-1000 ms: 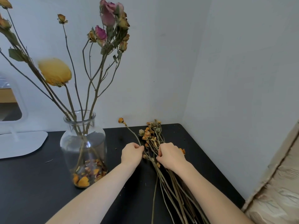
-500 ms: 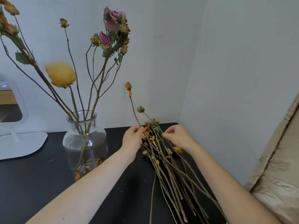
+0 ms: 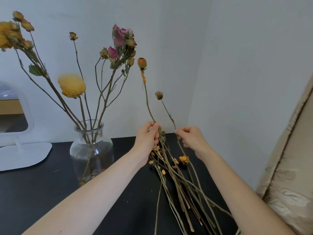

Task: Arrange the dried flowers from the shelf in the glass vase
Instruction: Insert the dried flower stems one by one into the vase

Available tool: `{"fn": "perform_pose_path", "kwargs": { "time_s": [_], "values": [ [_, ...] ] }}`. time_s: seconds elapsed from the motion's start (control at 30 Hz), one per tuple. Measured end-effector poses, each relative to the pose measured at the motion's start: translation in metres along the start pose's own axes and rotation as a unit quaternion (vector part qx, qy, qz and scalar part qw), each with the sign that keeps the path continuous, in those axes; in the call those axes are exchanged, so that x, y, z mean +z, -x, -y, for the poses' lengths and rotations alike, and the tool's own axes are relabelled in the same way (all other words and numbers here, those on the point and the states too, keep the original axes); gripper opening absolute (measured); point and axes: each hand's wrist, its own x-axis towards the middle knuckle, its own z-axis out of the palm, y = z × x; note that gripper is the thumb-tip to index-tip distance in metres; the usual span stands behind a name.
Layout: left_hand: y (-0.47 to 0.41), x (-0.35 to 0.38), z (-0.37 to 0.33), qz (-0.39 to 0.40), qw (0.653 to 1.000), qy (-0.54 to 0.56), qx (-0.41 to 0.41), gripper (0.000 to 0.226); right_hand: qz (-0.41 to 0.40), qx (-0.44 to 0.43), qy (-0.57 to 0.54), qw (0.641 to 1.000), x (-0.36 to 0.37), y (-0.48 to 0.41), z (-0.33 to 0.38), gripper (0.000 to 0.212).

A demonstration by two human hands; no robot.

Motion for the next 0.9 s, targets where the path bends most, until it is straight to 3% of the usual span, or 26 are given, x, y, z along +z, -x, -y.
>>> {"fn": "perform_pose_path", "kwargs": {
  "time_s": [0.3, 0.47, 0.6, 0.77, 0.9],
  "values": [
    [0.04, 0.028, -0.036, 0.121, 0.983, -0.094, 0.101, 0.016, -0.03, -0.001, -0.046, 0.999, -0.001, 0.012, 0.006, 0.018],
    [0.069, 0.016, -0.066, 0.13, 0.969, -0.097, 0.189, 0.02, -0.022, -0.023, -0.054, 0.998, 0.003, 0.019, 0.017, 0.02],
    [0.095, -0.027, -0.089, 0.036, 0.964, -0.102, 0.244, 0.022, -0.02, -0.046, -0.074, 0.996, 0.013, 0.026, 0.03, 0.014],
    [0.123, -0.094, -0.118, -0.144, 0.928, -0.123, 0.322, 0.024, -0.01, -0.071, -0.086, 0.994, 0.031, 0.033, 0.042, 0.011],
    [0.132, -0.128, -0.148, -0.226, 0.903, -0.138, 0.339, 0.026, 0.009, -0.068, -0.077, 0.995, 0.047, 0.035, 0.049, 0.015]
  ]
}}
